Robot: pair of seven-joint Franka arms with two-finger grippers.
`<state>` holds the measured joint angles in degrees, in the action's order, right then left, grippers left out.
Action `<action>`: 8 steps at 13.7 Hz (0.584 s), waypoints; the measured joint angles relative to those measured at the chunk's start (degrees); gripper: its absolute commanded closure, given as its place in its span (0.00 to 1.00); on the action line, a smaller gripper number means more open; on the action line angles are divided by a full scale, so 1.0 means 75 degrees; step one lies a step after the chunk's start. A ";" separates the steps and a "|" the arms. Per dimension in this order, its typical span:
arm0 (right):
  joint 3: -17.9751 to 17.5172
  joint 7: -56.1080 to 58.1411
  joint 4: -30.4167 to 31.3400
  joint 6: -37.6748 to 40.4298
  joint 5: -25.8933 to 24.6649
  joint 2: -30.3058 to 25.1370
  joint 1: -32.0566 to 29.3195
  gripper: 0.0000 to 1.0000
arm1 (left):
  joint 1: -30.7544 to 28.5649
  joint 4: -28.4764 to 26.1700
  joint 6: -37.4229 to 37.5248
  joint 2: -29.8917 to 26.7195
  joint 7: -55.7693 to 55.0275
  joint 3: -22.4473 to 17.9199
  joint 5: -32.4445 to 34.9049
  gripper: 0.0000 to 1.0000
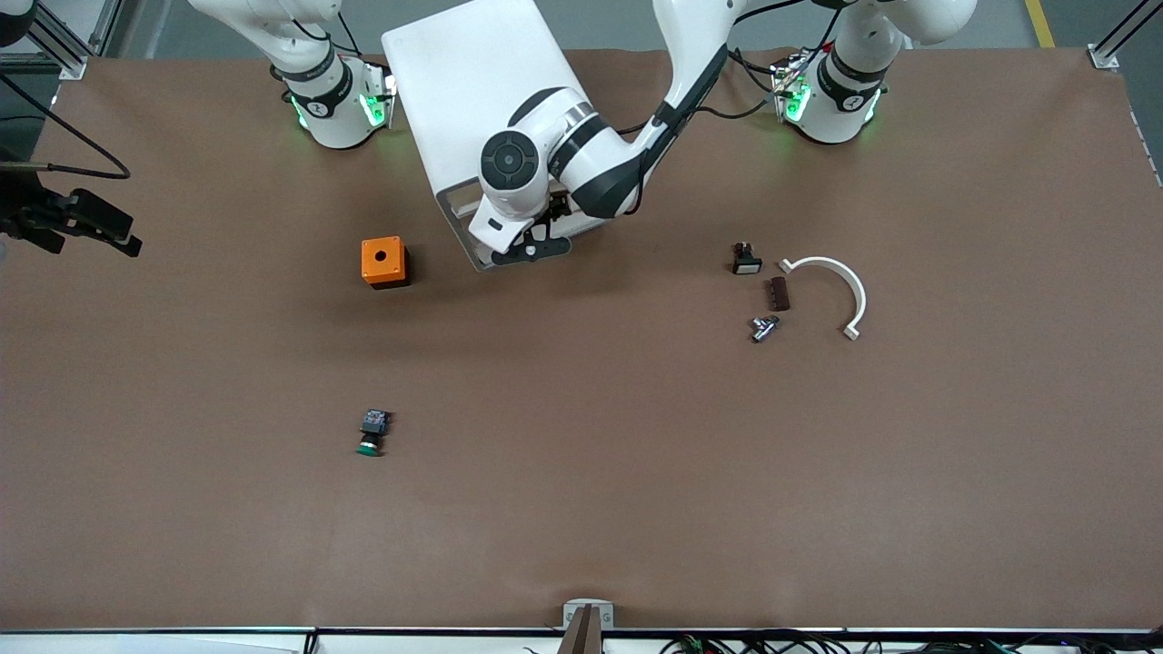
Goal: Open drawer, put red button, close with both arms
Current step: 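Push the drawer fully shut with the left gripper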
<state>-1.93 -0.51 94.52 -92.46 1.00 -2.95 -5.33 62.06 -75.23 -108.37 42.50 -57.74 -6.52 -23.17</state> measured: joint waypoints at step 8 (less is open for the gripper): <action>0.0031 0.0123 0.0171 -0.0103 -0.0006 0.0002 -0.0148 0.00 | -0.0183 0.0024 -0.0001 -0.0149 -0.0004 -0.0313 0.0468 0.00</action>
<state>-1.70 0.41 95.81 -93.23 0.95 -2.93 -6.44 60.68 -75.05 -108.38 41.38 -57.77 -8.86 -19.66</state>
